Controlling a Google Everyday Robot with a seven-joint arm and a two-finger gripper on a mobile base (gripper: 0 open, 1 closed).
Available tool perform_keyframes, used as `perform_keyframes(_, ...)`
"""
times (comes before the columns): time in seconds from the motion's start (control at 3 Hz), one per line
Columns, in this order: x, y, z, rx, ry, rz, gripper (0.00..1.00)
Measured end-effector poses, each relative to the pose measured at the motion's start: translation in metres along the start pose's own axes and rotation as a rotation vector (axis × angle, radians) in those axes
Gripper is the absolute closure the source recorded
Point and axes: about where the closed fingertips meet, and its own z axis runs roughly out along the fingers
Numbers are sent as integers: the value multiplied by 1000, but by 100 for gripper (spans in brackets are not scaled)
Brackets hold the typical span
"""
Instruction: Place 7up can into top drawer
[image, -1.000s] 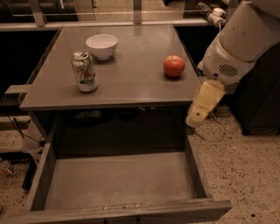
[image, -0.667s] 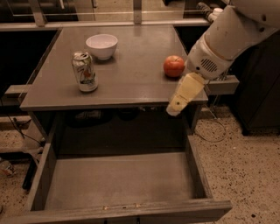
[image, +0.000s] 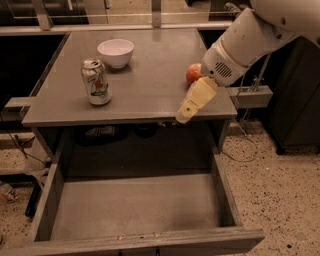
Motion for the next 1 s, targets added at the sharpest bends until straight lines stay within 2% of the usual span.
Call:
perform_keyframes(0.33,-9,4,13,-8,-37,-39,0)
perform_keyframes(0.67,-48,6,30,13,-123,-112,0)
perform_keyframes(1.0,-90,4,49,5,-198,-147,0)
